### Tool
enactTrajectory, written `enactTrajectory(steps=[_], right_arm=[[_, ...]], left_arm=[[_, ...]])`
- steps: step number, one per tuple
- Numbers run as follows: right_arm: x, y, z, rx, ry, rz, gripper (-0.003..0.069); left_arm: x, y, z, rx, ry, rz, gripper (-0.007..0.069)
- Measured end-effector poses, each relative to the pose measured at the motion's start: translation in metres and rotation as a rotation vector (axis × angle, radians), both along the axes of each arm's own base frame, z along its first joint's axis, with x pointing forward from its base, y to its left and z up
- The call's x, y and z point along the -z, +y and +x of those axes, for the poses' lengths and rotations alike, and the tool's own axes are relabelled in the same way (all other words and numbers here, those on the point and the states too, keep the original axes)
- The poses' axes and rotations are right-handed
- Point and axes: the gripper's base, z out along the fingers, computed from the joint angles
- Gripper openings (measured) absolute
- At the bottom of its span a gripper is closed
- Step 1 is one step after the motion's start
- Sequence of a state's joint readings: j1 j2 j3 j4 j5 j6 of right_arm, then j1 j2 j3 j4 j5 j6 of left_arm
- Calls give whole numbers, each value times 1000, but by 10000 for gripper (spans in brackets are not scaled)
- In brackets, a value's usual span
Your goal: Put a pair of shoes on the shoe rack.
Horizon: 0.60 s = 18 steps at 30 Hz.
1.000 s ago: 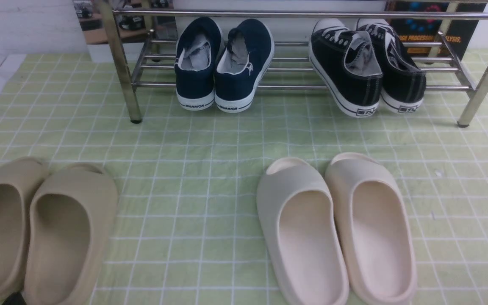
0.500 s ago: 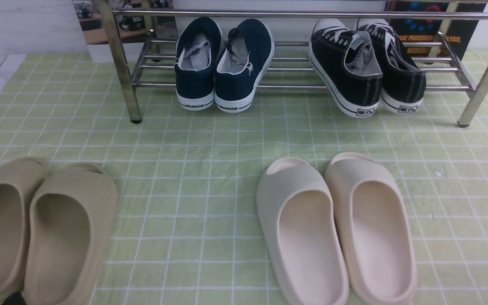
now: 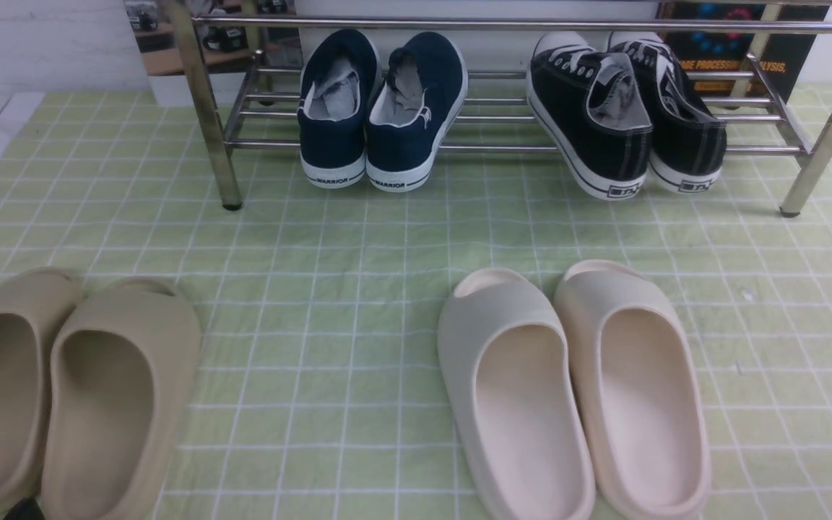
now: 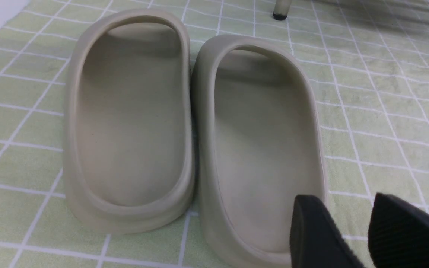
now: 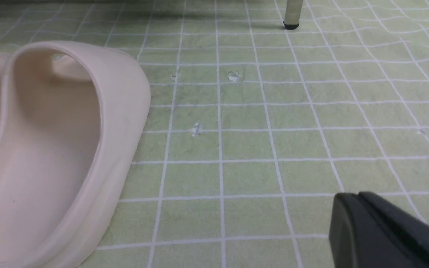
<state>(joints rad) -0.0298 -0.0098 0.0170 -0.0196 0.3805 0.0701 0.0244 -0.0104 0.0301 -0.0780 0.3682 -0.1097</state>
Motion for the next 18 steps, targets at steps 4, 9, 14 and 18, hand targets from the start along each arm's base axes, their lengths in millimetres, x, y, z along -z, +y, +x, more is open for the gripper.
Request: enactTrajectory(steps=[4, 9, 14, 18], right_arm=[[0, 0, 0, 0, 0, 0, 2], [0, 0, 0, 0, 0, 0, 3], [0, 0, 0, 0, 0, 0, 6], [0, 0, 0, 0, 0, 0, 8]], left_arm=[[0, 0, 0, 0, 0, 0, 238], [0, 0, 0, 0, 0, 0, 238], [0, 0, 0, 0, 0, 0, 238], [0, 0, 0, 0, 0, 0, 238]])
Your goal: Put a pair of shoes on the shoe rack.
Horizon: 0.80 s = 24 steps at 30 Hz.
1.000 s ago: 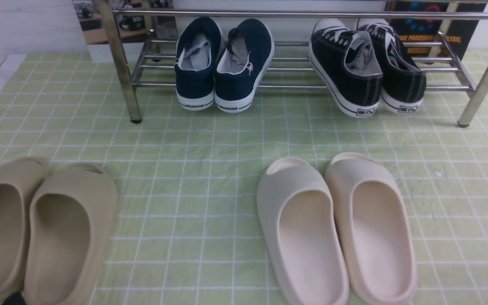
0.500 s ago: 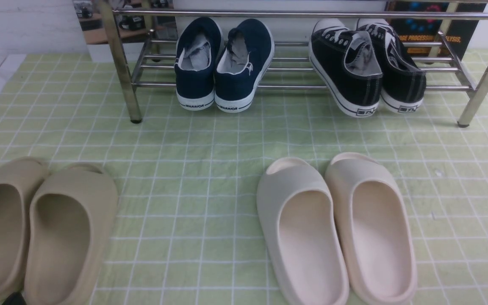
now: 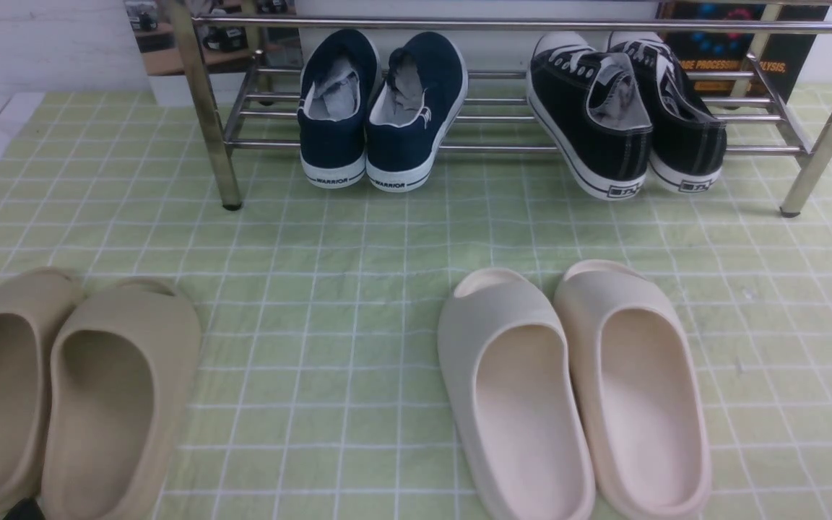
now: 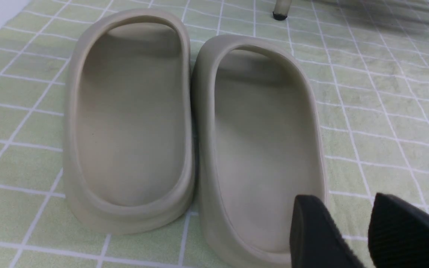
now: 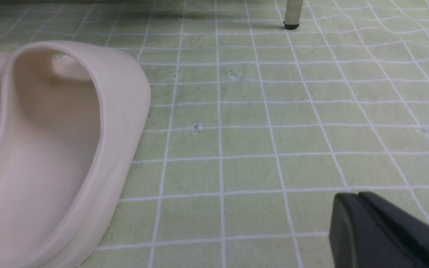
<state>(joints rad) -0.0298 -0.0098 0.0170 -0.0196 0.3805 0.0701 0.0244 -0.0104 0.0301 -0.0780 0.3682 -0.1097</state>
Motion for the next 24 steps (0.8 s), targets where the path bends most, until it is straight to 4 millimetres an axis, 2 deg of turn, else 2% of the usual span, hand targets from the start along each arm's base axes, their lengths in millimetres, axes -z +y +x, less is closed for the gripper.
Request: enactTrajectory(steps=[24], right_arm=[[0, 0, 0, 0, 0, 0, 29]], left_arm=[[0, 0, 0, 0, 0, 0, 238]])
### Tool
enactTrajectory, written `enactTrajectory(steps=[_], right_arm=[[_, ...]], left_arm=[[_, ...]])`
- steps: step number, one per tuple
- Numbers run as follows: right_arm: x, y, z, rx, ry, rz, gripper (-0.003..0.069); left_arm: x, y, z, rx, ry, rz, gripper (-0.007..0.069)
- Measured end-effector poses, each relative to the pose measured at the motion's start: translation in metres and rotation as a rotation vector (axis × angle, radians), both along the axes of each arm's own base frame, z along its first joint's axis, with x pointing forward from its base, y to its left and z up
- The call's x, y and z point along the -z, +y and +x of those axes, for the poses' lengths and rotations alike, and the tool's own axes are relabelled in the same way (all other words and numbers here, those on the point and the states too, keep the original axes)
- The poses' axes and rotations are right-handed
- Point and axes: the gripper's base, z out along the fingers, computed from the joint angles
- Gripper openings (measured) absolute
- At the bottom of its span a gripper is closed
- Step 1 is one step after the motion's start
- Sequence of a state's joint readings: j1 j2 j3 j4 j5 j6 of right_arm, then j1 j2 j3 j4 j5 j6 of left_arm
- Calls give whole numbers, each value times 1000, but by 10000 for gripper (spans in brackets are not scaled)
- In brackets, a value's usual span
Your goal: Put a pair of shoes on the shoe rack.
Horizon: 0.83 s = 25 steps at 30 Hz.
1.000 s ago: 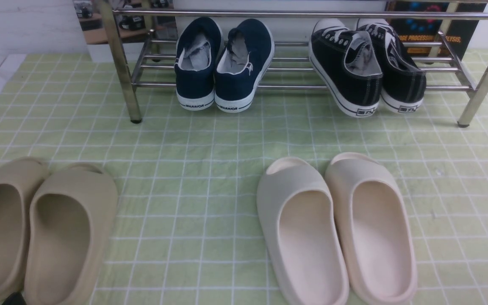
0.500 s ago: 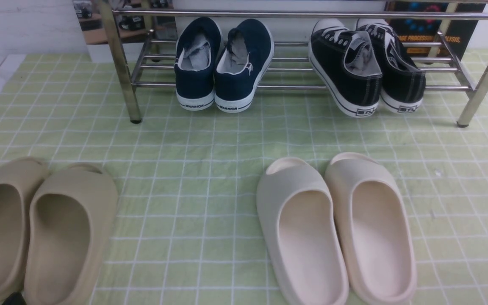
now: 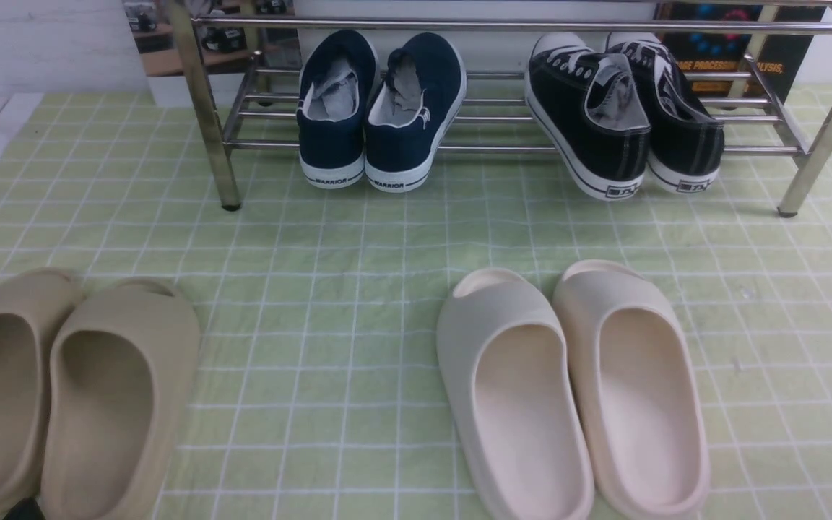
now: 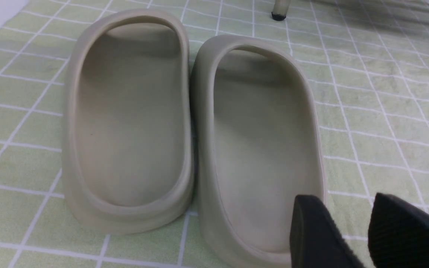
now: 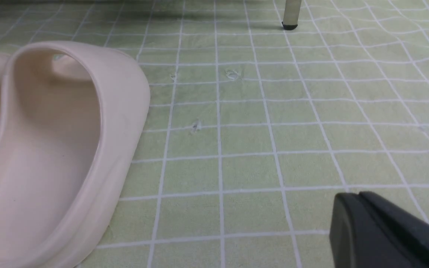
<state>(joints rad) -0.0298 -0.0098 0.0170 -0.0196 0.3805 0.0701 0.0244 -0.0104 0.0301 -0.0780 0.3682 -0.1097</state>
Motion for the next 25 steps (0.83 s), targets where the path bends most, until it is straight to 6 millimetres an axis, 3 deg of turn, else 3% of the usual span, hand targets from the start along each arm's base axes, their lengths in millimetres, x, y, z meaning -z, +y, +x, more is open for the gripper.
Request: enactTrajectory(steps=[25], right_arm=[[0, 0, 0, 0, 0, 0, 59]], left_arm=[[0, 0, 0, 0, 0, 0, 238]])
